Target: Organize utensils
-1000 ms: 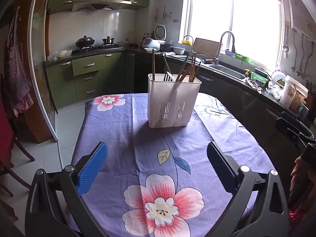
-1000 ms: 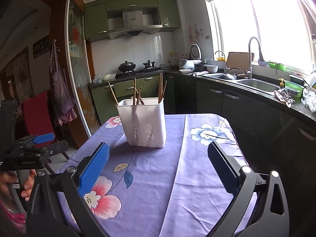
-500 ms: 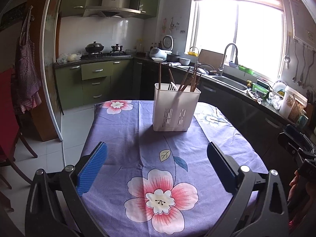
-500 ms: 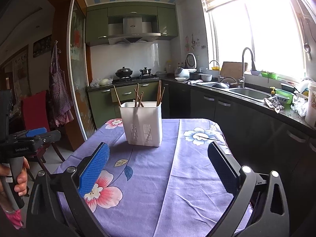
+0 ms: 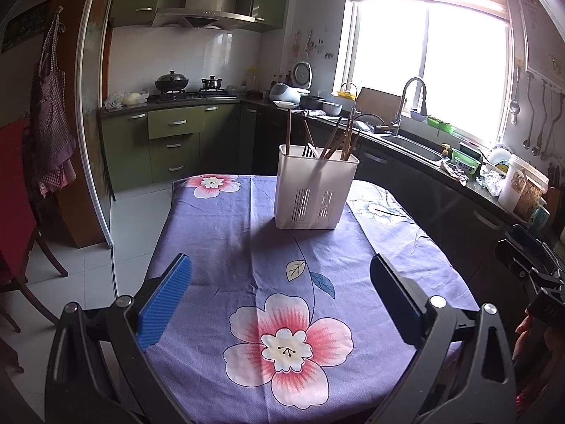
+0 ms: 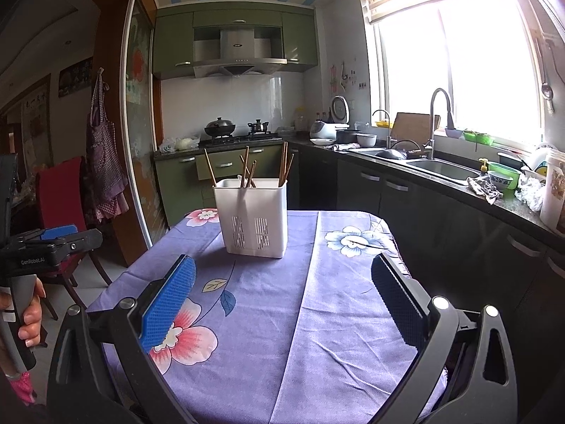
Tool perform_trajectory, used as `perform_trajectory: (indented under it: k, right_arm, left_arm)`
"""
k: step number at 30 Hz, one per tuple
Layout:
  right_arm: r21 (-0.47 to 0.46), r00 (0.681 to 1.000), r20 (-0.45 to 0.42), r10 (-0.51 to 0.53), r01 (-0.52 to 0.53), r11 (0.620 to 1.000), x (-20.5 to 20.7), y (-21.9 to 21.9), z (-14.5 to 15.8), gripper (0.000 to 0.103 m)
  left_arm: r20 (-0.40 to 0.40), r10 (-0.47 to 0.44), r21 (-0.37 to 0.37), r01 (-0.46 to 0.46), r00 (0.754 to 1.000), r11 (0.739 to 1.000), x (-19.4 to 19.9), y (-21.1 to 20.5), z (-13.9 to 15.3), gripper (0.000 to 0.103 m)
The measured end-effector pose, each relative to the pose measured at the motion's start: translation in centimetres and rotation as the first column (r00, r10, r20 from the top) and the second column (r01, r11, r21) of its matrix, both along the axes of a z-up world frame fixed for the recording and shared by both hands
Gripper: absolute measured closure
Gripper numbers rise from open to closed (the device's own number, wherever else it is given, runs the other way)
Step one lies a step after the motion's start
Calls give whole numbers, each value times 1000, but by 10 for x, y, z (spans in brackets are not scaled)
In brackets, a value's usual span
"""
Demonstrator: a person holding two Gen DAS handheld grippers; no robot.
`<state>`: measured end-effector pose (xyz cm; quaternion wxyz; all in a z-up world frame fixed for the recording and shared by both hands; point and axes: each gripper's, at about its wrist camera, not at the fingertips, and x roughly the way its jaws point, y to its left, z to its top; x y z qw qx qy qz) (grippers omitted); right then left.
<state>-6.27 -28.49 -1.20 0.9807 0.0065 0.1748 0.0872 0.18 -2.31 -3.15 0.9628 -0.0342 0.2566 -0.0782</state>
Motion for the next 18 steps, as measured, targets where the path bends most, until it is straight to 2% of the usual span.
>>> perform_trajectory:
  k: [18]
  right_arm:
    - [5,1000,-14,4,-4,1000,4,1,-1,5]
  left_arm:
    - [-10,-9,-2,9,1000,1000,-2,-3,2,7]
